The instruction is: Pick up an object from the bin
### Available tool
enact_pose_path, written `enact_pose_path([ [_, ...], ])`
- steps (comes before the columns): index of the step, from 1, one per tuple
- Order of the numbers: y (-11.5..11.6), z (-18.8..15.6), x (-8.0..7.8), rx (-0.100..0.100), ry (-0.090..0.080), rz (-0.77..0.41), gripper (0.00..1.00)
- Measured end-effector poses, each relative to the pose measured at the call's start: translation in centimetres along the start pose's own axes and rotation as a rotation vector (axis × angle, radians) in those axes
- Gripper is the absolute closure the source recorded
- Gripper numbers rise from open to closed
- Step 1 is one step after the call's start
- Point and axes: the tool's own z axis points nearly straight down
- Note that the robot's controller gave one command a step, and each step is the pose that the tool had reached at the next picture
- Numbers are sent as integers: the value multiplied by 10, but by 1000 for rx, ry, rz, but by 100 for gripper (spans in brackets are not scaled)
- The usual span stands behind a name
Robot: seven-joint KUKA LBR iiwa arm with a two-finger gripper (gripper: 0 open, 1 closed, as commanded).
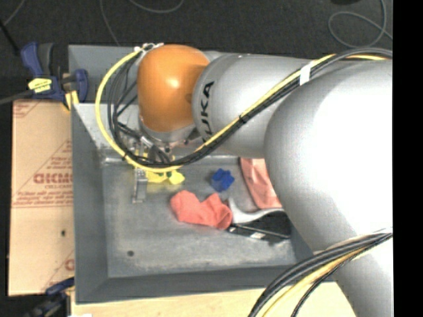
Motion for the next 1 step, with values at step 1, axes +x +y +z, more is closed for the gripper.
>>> enact_pose_path([
  [1, -1, -5, -2, -2, -7, 4, 0],
])
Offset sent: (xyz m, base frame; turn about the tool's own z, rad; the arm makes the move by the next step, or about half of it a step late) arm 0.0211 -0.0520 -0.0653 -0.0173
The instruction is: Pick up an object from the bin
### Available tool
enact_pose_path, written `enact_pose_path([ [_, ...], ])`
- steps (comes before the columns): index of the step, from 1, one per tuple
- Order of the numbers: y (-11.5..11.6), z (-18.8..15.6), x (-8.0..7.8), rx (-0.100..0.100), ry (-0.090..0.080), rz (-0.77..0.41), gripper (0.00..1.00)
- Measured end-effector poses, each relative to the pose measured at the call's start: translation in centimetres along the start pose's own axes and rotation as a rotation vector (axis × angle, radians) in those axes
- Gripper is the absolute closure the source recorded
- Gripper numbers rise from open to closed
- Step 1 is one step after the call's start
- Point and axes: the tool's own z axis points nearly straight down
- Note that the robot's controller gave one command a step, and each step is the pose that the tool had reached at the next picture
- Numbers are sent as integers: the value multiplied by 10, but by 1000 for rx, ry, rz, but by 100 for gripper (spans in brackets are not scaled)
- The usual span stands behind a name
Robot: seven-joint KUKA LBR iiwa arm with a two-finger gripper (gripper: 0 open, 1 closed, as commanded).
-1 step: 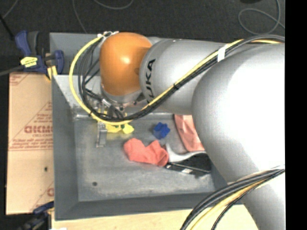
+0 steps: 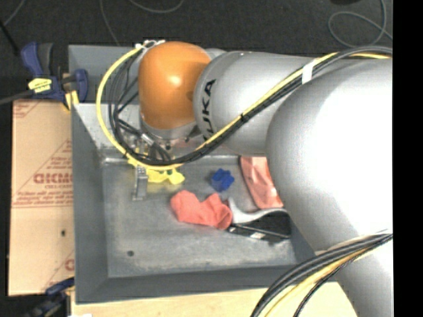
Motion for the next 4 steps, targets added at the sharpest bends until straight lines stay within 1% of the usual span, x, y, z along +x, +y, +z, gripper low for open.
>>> enact_pose_path([
  [1, -49, 64, -21, 1, -1, -20, 0],
  [2, -57, 22, -21, -1, 0, 124, 0],
  [3, -54, 27, -24, 0, -9, 54, 0],
  [4, -69, 64, -24, -3, -2, 161, 0],
])
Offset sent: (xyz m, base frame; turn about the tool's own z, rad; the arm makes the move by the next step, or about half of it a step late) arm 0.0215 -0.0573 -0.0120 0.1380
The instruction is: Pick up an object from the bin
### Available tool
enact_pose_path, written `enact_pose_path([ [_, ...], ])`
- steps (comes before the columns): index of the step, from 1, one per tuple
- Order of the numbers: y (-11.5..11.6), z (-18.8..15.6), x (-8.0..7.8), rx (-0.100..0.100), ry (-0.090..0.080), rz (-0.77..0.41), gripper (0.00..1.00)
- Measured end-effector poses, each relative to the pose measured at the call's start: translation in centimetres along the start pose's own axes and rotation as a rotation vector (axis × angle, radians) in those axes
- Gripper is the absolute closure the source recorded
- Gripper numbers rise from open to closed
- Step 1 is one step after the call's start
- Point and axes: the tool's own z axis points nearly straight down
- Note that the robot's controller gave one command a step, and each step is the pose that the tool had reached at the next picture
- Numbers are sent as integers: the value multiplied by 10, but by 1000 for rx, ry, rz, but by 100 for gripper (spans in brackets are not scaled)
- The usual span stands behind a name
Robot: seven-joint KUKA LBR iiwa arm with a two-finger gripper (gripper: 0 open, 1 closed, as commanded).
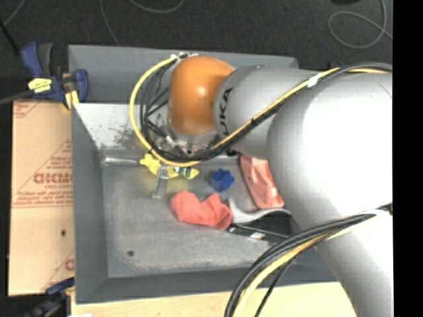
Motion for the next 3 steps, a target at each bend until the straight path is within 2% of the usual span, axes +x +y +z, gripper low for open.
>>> enact_pose_path([
  [1, -13, 3, -2, -3, -13, 176, 100],
  [2, -13, 3, -2, -3, -13, 178, 100],
  [3, -13, -65, -6, -7, -22, 177, 100],
])
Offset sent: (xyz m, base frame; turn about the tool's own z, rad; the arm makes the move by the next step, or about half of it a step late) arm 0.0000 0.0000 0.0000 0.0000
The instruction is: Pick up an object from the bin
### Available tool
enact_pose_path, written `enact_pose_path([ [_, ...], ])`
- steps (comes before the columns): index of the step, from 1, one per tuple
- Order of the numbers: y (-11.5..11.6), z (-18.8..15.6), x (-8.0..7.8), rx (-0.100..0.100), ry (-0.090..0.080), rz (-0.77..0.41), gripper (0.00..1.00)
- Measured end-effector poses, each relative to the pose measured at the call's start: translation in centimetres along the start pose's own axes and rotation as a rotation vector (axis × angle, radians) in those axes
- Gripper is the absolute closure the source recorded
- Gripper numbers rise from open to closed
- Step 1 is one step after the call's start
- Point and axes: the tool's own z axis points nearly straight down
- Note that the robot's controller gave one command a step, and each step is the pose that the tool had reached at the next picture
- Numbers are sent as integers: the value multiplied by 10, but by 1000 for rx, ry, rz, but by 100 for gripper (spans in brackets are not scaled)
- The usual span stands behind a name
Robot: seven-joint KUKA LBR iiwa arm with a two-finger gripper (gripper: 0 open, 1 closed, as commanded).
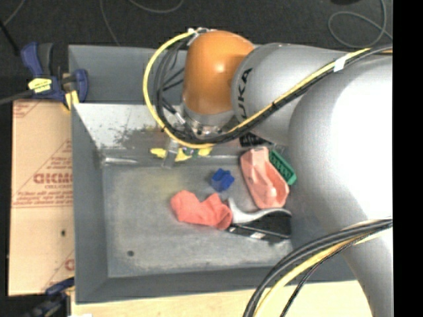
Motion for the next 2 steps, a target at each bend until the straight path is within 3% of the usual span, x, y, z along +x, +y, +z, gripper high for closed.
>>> enact_pose_path([
  [1, -2, 43, 4, 6, 9, 2, 100],
  [2, 1, -37, -4, -6, -11, 1, 100],
])
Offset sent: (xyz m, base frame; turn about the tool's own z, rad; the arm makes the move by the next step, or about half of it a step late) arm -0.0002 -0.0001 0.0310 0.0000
